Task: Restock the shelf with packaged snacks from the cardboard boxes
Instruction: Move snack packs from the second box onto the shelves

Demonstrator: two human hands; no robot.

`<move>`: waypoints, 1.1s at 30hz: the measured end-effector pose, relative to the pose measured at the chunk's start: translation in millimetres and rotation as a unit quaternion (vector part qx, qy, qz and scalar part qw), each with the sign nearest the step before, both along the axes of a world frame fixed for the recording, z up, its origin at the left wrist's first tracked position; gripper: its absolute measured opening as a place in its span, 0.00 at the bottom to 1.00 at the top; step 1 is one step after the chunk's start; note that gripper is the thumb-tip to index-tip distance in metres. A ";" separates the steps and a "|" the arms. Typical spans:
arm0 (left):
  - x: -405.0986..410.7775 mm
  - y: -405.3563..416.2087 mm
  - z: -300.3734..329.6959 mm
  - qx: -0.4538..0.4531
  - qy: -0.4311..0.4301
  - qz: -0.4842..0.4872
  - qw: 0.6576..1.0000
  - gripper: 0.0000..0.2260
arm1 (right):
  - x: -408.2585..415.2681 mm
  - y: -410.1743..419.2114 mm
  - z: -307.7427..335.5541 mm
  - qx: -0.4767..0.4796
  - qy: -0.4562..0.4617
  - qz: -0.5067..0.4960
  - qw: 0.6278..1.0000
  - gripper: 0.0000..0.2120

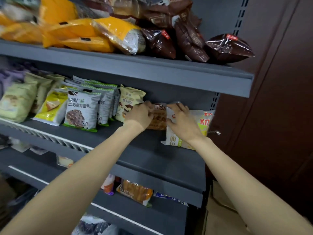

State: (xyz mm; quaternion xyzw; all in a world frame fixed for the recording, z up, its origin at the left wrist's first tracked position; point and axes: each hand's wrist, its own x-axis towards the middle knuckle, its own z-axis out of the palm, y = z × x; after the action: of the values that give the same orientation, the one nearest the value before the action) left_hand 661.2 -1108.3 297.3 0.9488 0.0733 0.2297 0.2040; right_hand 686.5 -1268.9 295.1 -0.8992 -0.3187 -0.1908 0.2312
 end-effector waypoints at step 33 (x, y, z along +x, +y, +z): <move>-323.6 824.8 -185.5 -0.152 0.111 0.447 0.875 0.11 | -231.2 906.5 -168.4 -0.150 0.193 0.359 0.901 0.10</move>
State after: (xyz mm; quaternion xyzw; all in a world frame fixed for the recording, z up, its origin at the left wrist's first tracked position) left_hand 337.7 -283.5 111.8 0.7915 0.5457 0.1752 0.2122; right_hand 455.3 -362.4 126.7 -0.7671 -0.5939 0.1319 0.2036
